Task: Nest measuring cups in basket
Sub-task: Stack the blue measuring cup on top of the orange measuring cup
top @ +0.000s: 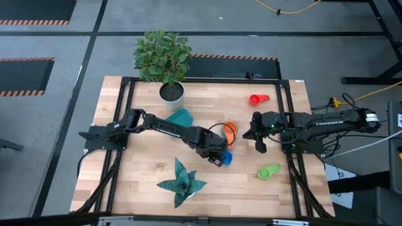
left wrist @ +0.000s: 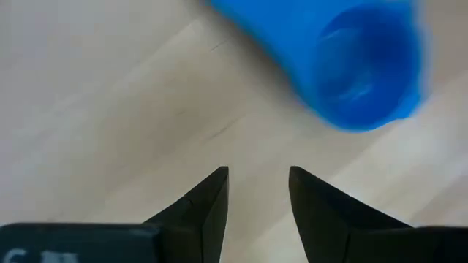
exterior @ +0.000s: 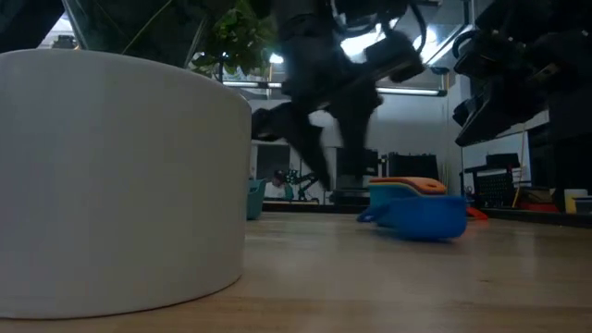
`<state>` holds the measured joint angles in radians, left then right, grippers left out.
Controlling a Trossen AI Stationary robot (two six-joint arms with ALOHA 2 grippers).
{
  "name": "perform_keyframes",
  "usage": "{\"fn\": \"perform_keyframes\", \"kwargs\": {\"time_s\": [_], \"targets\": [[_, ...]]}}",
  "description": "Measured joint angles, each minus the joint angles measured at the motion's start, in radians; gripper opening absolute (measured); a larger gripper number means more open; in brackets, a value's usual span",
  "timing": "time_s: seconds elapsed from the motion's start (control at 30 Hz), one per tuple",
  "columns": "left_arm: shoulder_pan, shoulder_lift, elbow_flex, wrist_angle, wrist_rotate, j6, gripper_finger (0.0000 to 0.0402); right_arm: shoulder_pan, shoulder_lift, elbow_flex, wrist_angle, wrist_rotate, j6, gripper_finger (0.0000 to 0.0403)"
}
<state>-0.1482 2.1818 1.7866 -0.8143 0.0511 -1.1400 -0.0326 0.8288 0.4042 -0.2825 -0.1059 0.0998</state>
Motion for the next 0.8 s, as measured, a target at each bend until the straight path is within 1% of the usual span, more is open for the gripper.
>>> {"fn": "perform_keyframes", "kwargs": {"time_s": [0.13,0.2,0.33,0.57,0.7,0.8], "targets": [[0.000,0.000,0.000,0.116,-0.019,-0.038,0.0137,0.000,0.000,0.000,0.000,0.000,0.000,0.0039],[0.000,0.000,0.000,0.147,-0.038,-0.061,0.0137,0.000,0.000,0.000,0.000,0.000,0.000,0.0039],[0.000,0.000,0.000,0.153,-0.084,-0.111,0.0137,0.000,0.000,0.000,0.000,0.000,0.000,0.0039],[-0.004,0.014,0.000,0.161,-0.086,-0.159,0.0137,0.000,0.000,0.000,0.001,0.000,0.000,0.0039],[-0.006,0.030,0.004,0.192,-0.087,-0.166,0.0137,0.000,0.000,0.000,0.002,0.000,0.000,0.0039],[-0.006,0.047,-0.001,0.184,-0.086,-0.167,0.0137,0.000,0.000,0.000,0.002,0.000,0.000,0.0039]]}}
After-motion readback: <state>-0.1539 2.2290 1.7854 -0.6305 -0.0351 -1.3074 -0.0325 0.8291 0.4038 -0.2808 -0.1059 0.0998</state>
